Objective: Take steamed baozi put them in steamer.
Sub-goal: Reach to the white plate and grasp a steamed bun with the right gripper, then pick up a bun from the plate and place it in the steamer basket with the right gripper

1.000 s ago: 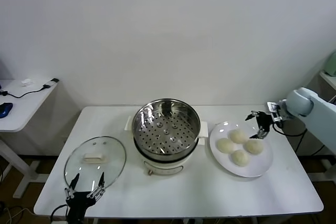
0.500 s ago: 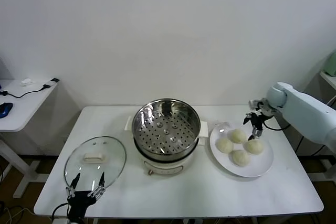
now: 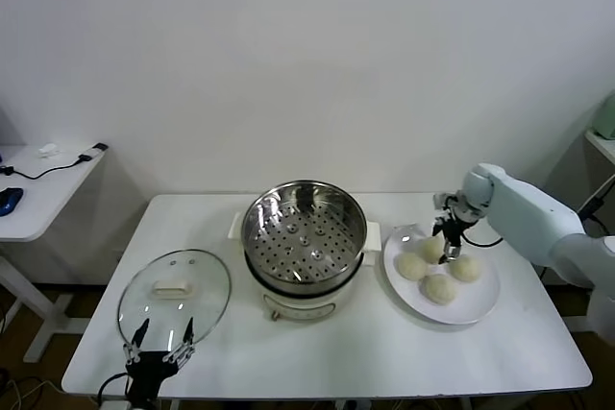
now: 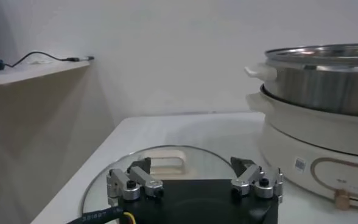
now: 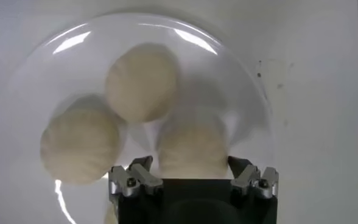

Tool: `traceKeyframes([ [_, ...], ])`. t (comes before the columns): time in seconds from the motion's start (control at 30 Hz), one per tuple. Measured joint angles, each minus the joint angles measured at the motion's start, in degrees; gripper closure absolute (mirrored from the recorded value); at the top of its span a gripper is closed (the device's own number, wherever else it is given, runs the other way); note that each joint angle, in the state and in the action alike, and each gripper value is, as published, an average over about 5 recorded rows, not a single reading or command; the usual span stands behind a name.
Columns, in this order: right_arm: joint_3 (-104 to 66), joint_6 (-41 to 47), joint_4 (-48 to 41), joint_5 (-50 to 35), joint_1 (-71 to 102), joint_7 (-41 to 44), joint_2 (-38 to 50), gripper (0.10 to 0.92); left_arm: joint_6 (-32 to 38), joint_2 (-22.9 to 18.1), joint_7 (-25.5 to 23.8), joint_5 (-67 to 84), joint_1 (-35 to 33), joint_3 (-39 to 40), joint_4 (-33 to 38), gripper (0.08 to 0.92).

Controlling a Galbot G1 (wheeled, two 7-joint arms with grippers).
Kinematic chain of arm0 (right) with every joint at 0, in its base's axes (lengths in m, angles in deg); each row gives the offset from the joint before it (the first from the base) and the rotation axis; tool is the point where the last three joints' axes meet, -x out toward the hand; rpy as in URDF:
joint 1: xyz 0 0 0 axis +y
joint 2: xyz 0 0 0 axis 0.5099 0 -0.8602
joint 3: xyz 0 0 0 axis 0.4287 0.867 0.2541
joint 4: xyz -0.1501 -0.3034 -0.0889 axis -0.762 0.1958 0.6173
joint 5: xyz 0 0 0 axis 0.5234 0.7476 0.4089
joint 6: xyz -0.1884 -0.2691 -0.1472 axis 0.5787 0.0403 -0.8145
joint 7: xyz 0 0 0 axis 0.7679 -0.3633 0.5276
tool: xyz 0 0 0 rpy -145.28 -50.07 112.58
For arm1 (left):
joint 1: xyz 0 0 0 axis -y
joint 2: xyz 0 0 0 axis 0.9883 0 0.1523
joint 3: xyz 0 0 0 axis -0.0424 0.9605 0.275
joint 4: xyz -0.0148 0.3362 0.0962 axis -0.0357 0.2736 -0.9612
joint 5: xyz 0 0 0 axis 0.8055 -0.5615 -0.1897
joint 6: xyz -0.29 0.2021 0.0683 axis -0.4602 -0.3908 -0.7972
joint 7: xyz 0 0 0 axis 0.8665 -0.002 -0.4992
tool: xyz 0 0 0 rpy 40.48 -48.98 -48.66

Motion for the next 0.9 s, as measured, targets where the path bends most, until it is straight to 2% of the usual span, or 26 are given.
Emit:
traceKeyframes([
  [0.17,-0.17,-0.09,-0.29,0.68,-0.36,-0.02,-0.12,0.424,0.07,-0.21,0.09,-0.37,-0.16,0.04,0.07,0.177],
  [0.27,0.05,-0.13,0.48,0.55,-1.17,0.18,0.26,0.459,0.15,-0.29,0.14,-0.53,-0.23,0.08,0.13,0.177],
  [0.53,4.96,-1.43,7.87,-2.60,-9.81,1.63,2.07,0.465,0.36,-0.35,0.21,-0.98,-0.15,0.29,0.47,0.177],
  [0.9,17.68,-8.54,27.54,-11.08,-31.67,4.10,-1.52,0.465,0.47,-0.55,0.24,-1.87,-0.21,1.42,0.85,0.177],
])
